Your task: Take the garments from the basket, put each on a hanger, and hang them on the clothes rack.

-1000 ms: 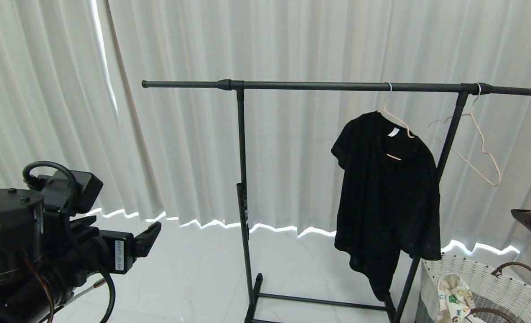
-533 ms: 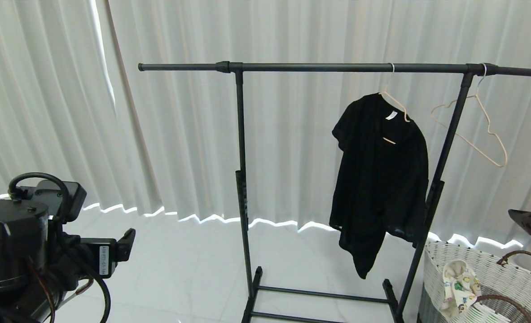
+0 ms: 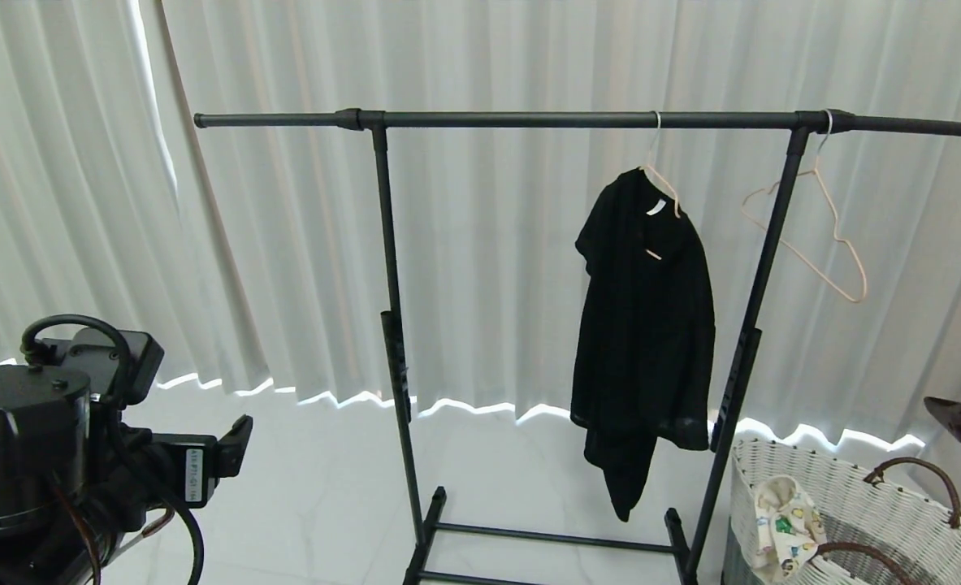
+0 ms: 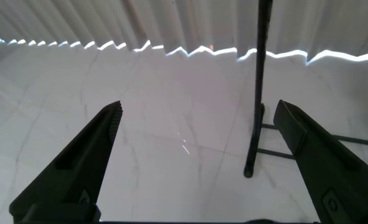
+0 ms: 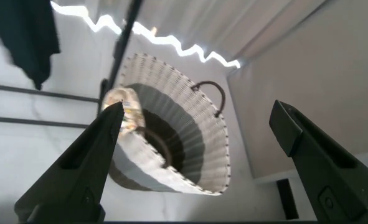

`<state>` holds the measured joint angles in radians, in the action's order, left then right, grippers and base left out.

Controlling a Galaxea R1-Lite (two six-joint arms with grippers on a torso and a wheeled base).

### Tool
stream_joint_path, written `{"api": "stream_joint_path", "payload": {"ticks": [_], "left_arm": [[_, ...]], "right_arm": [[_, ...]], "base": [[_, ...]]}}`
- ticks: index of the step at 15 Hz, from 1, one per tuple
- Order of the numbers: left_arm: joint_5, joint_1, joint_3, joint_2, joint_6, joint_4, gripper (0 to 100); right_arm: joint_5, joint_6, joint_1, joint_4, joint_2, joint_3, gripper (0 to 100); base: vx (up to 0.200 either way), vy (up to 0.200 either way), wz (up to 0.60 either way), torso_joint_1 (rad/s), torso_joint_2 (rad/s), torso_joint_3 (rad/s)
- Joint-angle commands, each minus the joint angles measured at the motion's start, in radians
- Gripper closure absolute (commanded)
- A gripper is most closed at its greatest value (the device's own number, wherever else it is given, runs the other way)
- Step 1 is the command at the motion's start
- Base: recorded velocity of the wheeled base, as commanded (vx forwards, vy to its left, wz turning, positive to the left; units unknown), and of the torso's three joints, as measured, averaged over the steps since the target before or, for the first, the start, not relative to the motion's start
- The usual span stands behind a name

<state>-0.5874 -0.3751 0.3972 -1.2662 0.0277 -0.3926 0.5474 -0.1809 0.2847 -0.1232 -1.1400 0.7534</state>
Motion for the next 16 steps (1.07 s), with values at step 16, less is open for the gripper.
{"api": "stream_joint_path", "payload": {"ticks": [16], "left_arm": [[0.032, -0.042, 0.034, -0.085, -0.029, 0.0, 0]], "right_arm": [[-0.023, -0.009, -0.019, 0.149, -0.21, -0.434, 0]], "base": [[0.163, -0.013, 0.0, 0.002, 0.0, 0.003]]}}
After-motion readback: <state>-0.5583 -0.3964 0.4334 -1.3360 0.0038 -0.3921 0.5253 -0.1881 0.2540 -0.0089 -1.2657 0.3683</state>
